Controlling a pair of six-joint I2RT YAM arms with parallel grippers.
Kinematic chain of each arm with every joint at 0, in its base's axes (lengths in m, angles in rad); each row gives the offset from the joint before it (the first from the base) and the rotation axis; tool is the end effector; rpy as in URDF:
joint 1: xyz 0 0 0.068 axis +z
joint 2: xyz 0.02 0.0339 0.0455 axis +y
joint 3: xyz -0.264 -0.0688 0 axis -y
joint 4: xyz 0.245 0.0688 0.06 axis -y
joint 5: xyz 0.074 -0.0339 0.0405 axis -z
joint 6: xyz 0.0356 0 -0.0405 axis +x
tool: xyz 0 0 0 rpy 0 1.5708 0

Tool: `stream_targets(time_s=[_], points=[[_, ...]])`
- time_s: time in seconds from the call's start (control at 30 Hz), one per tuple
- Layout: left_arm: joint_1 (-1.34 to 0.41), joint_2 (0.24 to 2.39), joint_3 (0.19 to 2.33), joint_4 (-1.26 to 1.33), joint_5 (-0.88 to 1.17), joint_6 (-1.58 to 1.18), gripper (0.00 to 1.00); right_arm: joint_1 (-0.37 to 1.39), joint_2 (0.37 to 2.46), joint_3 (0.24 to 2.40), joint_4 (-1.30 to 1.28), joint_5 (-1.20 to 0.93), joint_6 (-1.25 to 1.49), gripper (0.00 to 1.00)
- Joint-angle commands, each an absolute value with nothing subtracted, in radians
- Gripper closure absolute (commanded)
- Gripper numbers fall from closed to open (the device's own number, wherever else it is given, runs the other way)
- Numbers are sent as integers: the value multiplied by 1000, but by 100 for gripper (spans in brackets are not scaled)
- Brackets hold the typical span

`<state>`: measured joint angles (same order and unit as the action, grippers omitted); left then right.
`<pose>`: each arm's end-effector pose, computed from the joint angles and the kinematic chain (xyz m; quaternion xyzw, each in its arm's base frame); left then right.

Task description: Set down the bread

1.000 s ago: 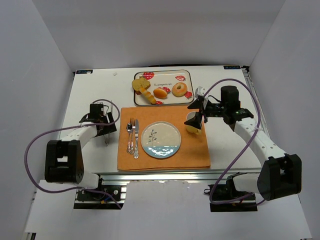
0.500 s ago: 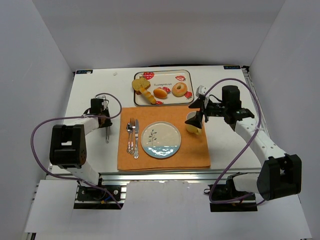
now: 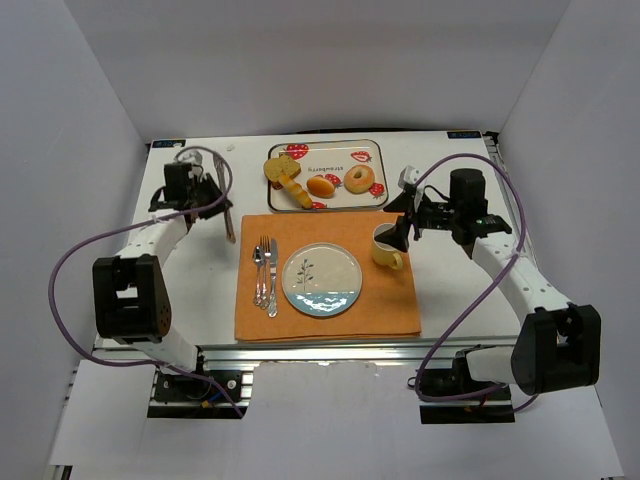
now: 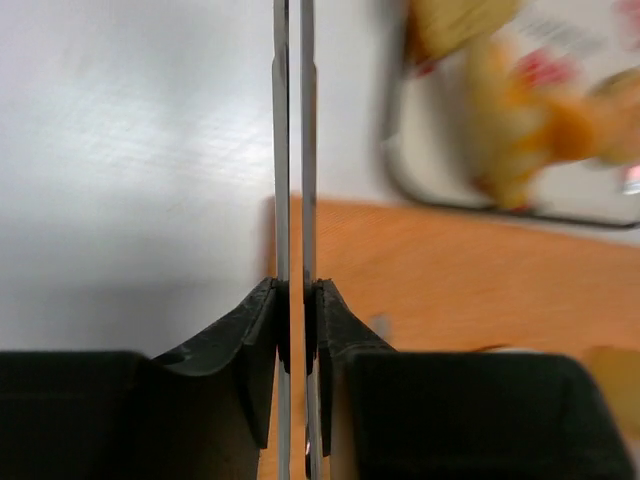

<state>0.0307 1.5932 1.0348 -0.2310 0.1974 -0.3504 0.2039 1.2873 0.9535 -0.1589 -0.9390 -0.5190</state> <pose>0.3422 0.0035 0.2212 -0.1374 0.9106 -0.1503 0.3596 0.2694 0.0850 0.2984 -0.4879 0.6338 0.3116 0.5130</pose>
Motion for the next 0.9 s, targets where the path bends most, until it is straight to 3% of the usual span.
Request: stream_targets(time_s=[0.0, 0.47, 0.87], points=[[29, 1586, 1156, -184, 429, -607, 69, 196, 1304, 993, -103, -965, -486, 12], [29, 1815, 1344, -147, 496, -739, 53, 173, 1285, 966, -83, -973, -477, 12], [21, 1859, 1368, -153, 457, -732, 52, 160, 1292, 965, -84, -982, -477, 12]])
